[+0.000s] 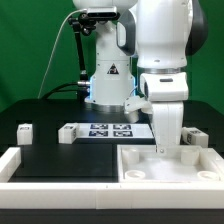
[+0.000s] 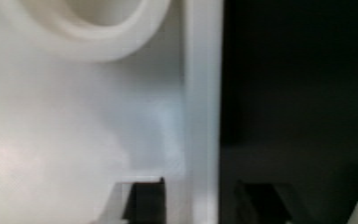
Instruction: Assemble one leg
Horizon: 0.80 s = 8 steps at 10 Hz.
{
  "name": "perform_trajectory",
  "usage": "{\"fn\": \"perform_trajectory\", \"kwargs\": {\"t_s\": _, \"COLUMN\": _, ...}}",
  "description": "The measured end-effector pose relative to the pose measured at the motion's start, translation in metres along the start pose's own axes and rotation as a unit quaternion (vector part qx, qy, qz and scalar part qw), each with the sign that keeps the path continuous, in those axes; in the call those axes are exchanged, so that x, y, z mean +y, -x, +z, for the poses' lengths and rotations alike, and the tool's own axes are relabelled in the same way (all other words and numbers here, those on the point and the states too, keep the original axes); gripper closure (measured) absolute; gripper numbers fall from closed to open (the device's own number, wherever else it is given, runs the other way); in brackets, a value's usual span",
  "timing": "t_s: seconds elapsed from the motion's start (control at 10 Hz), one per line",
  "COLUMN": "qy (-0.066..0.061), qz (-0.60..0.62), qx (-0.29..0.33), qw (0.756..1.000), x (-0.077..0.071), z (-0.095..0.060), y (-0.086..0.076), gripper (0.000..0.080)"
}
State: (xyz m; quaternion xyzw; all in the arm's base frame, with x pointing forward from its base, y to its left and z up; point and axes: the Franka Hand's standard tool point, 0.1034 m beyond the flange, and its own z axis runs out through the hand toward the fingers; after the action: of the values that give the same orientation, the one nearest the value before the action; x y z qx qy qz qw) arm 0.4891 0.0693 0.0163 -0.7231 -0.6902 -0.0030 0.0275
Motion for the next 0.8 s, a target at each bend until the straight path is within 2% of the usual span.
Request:
{"fn": "perform_trajectory", "kwargs": {"t_s": 0.1, "qy": 0.000, "qz": 0.000, "qx": 0.000, "qw": 1.000, "x": 0.0000, "z": 0.0000, "y": 0.0001, "gripper": 0.0536}}
{"fn": "perform_trajectory", "kwargs": {"t_s": 0.2, "qy": 0.000, "qz": 0.000, "qx": 0.000, "qw": 1.000, "x": 0.0000, "z": 0.0000, "y": 0.0002, "gripper": 0.0333}}
{"fn": "perform_trajectory", "kwargs": {"t_s": 0.3, "qy": 0.000, "qz": 0.000, "qx": 0.000, "qw": 1.000, "x": 0.0000, "z": 0.0000, "y": 0.0003, "gripper": 0.0215}}
{"fn": "perform_trajectory", "kwargs": {"t_s": 0.4, "qy": 0.000, "qz": 0.000, "qx": 0.000, "qw": 1.000, "x": 0.0000, "z": 0.0001, "y": 0.0003, "gripper": 0.0215}}
{"fn": "perform_trajectory", "kwargs": {"t_s": 0.5, "qy": 0.000, "qz": 0.000, "qx": 0.000, "qw": 1.000, "x": 0.0000, "z": 0.0001, "y": 0.0004, "gripper": 0.0163}}
{"fn": "perform_trajectory", "kwargs": {"t_s": 0.8, "qy": 0.000, "qz": 0.000, "qx": 0.000, "qw": 1.000, "x": 0.0000, "z": 0.0001, "y": 0.0004, "gripper": 0.0150}}
